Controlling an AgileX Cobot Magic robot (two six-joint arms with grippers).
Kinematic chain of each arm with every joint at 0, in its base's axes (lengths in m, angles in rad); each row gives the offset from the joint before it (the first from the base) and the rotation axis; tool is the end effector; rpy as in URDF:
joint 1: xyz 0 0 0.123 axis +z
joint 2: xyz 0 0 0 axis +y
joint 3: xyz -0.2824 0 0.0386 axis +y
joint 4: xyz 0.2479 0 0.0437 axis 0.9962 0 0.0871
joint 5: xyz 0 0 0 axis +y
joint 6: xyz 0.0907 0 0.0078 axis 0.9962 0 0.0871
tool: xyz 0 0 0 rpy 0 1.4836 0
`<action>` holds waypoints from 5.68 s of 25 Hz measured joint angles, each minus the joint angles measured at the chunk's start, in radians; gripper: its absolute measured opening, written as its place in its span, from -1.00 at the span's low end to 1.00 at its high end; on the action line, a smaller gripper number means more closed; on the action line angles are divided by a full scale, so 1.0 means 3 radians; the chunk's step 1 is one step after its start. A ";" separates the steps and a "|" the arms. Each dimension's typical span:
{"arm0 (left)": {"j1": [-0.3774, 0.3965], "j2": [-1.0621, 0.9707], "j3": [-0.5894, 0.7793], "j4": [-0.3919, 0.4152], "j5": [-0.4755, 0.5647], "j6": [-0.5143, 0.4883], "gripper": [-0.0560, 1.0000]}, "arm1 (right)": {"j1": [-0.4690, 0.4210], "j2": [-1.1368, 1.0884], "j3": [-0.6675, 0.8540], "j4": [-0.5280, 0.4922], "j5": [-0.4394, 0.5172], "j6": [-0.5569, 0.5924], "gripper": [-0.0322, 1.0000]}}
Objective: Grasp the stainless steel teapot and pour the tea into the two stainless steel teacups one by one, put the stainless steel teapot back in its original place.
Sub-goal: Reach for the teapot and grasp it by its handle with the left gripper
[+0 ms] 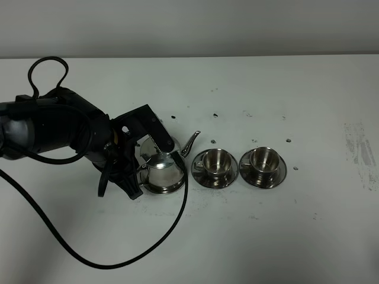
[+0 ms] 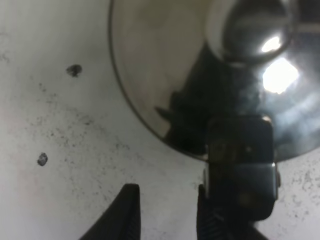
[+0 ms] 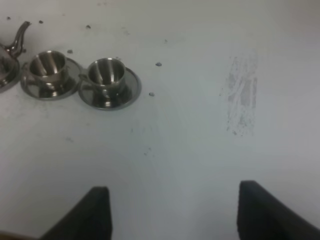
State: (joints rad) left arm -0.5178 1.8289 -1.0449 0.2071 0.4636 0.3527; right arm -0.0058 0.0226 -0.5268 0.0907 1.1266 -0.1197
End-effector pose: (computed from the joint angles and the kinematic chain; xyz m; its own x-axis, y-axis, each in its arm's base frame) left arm 0.3105 -0.1672 0.1592 -0.4453 0.8414 -0.3062 0.8023 0.5268 0.2807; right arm -0.0074 0.0075 0.2797 -0.5018 -0.0774 -0.8615 -0.1054 0.9940 -0.0279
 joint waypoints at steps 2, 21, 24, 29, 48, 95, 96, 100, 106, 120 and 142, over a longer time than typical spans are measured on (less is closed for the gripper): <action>-0.0020 0.0000 0.0000 -0.0025 0.0020 0.0053 -0.35 | 0.0000 0.0000 0.0000 0.0000 0.0000 0.0000 0.14; -0.0027 -0.0528 0.0000 -0.0598 0.0655 0.0072 -0.35 | 0.0000 0.0000 0.0000 0.0000 0.0000 0.0000 0.14; -0.0031 -0.0632 0.0000 -0.0756 0.0758 -0.0104 -0.35 | 0.0000 0.0000 0.0000 0.0000 0.0000 0.0000 0.14; -0.0038 -0.0650 0.0000 -0.0753 0.0856 -0.0644 -0.35 | 0.0000 0.0000 0.0000 0.0000 0.0000 0.0000 0.14; -0.0038 -0.0578 -0.0023 -0.0767 0.0681 -0.0551 0.22 | 0.0000 0.0000 0.0000 0.0000 0.0000 0.0000 0.14; -0.0047 0.0366 -0.1034 -0.0619 0.1684 -0.0794 0.06 | 0.0000 0.0000 0.0000 0.0000 0.0000 0.0000 0.14; -0.0049 0.0379 -0.1034 -0.0619 0.1652 -0.0790 0.06 | 0.0000 0.0000 0.0000 0.0000 0.0000 0.0000 0.14; -0.0084 0.0390 -0.1034 -0.0619 0.1540 -0.0790 0.06 | 0.0000 0.0000 0.0000 0.0000 0.0000 0.0000 0.14; -0.0099 0.0427 -0.1034 -0.0619 0.1517 -0.0787 0.06 | 0.0000 0.0000 0.0000 0.0000 0.0000 0.0000 0.14; -0.0120 0.0474 -0.1038 -0.0616 0.1395 -0.0787 0.06 | 0.0000 0.0000 0.0000 0.0003 0.0000 0.0000 0.14; -0.0133 0.0520 -0.1056 -0.0625 0.1384 -0.0787 0.06 | 0.0000 0.0000 0.0000 0.0003 0.0000 0.0000 0.14</action>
State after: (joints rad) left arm -0.5577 1.9848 -1.3616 0.0196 0.8787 0.1165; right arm -0.0058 0.0226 -0.5268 0.0917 1.1266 -0.1197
